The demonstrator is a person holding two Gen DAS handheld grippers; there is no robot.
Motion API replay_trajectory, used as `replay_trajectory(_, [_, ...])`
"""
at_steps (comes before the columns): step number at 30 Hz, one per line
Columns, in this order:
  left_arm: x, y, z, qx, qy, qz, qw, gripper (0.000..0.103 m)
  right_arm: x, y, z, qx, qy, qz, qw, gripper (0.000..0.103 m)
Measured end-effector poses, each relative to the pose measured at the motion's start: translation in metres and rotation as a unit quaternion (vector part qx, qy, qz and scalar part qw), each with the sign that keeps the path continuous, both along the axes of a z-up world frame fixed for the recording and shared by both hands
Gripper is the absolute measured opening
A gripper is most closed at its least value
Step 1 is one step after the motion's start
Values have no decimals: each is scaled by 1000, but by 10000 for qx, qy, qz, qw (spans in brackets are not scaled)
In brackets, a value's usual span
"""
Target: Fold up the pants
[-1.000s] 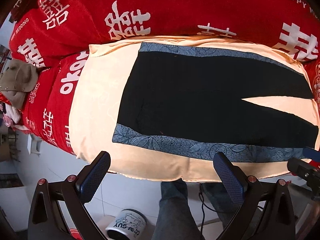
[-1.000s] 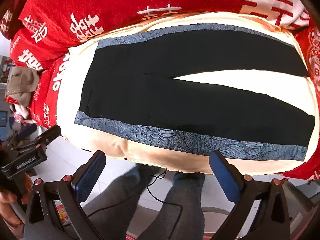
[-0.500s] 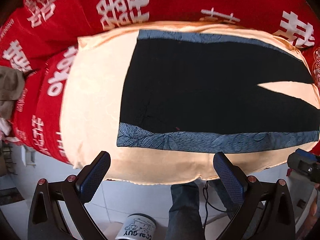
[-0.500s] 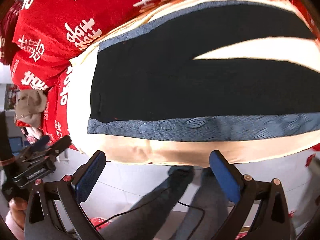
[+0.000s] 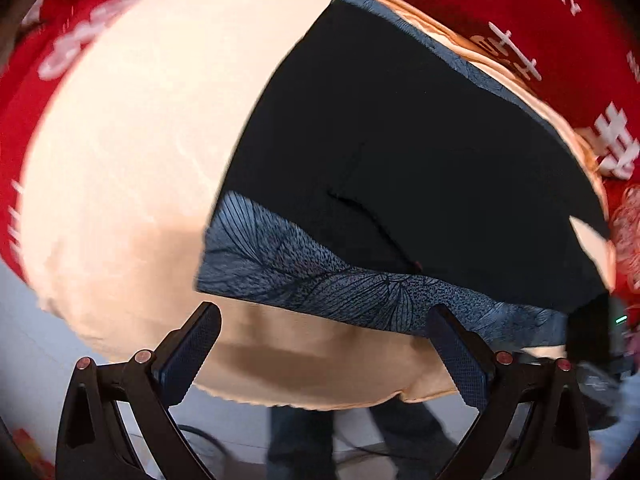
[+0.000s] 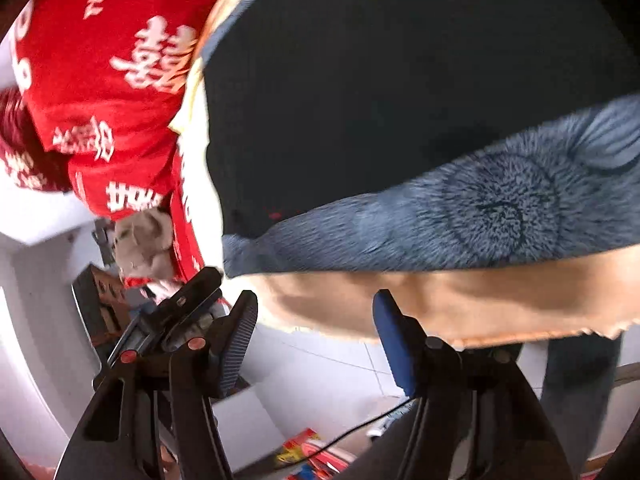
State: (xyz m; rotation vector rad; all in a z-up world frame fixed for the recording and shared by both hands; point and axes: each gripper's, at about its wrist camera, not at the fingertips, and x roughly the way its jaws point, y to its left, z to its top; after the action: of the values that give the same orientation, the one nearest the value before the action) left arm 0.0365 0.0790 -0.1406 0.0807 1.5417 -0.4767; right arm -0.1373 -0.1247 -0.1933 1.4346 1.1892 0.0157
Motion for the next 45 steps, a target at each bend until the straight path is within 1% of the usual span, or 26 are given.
replay_trajectory(2, [0,6,-8,-292,166,158,9993,103,-9,2,-20,97,41,-215,9997,64])
replay_trajectory(5, [-1,9,-14,-561,274,233,9978,103,-27,-1,-35,167,34,-542,9984,64])
replay_trajectory(8, [-1,10,-19,-825,505,371,9946,103,-37,-11,-37,278,-239,-1038,9939,65])
replay_trajectory(10, [-1,11,-22,-1064,765,612,9895,103,-35,-17,-29,271,-483,-1350,9893,65])
replay_trajectory(12, [0,11,-23,-1374,1016,976,9804,103,-32,-23,-15,323,-785,-1533,9845,66])
replay_trajectory(15, [9,6,-24,-1604,1041,1465,9706,103,-26,-29,9,280,-1111,-1408,9834,66])
replay_trajectory(17, [17,0,-26,-1627,989,1627,9681,103,-24,-30,19,251,-1221,-1299,9837,66])
replay_trajectory(19, [25,-7,-30,-1507,884,1622,9712,98,-25,-32,21,256,-1261,-1244,9839,66])
replay_trajectory(20, [27,-10,-31,-1413,806,1541,9746,88,-29,-37,18,251,-1246,-1198,9846,66])
replay_trajectory(21, [29,-14,-32,-1284,759,1414,9786,86,-31,-38,16,224,-1207,-1150,9858,66])
replay_trajectory(22, [29,-17,-31,-1277,664,1274,9813,86,-33,-38,12,164,-1142,-1085,9874,66])
replay_trajectory(24, [26,-23,-27,-1141,485,990,9873,74,-45,-43,-1,34,-972,-1049,9897,66])
replay_trajectory(25, [24,-25,-26,-1076,398,801,9902,72,-53,-46,-8,-19,-868,-1101,9901,66])
replay_trajectory(28, [24,-25,-25,-1098,399,662,9909,72,-85,-61,-24,-153,-623,-1467,9871,66])
replay_trajectory(29, [26,-27,-24,-1085,409,631,9912,71,-99,-67,-28,-110,-581,-1696,9837,66])
replay_trajectory(31, [28,-27,-26,-1063,396,590,9918,70,-118,-75,-36,209,-715,-2152,9737,65])
replay_trajectory(32, [27,-27,-25,-996,350,563,9928,62,-128,-79,-41,405,-758,-2437,9660,65])
replay_trajectory(33, [25,-25,-24,-918,314,533,9939,50,-137,-82,-47,646,-754,-2746,9564,57])
replay_trajectory(34, [26,-24,-24,-873,310,526,9943,46,-143,-84,-50,780,-684,-2960,9495,45])
replay_trajectory(35, [26,-22,-23,-864,331,566,9941,39,-149,-86,-50,779,-530,-3119,9454,7])
replay_trajectory(36, [28,-19,-22,-850,352,619,9938,35,-150,-88,-46,722,-445,-3103,9468,5])
replay_trajectory(37, [31,-17,-17,-878,377,695,9930,34,-148,-91,-39,650,-456,-2973,9515,5])
replay_trajectory(39, [32,-18,-6,-952,366,791,9916,34,-139,-100,-13,324,-554,-2483,9665,5])
replay_trajectory(40, [34,-22,6,-993,286,813,9913,34,-132,-108,3,166,-616,-2197,9735,5])
replay_trajectory(42, [37,-33,29,-1089,95,814,9907,34,-118,-122,25,-2,-712,-1815,9808,5])
replay_trajectory(45, [49,-57,63,-1202,-268,816,9890,34,-92,-149,61,-212,-953,-1311,9866,5])
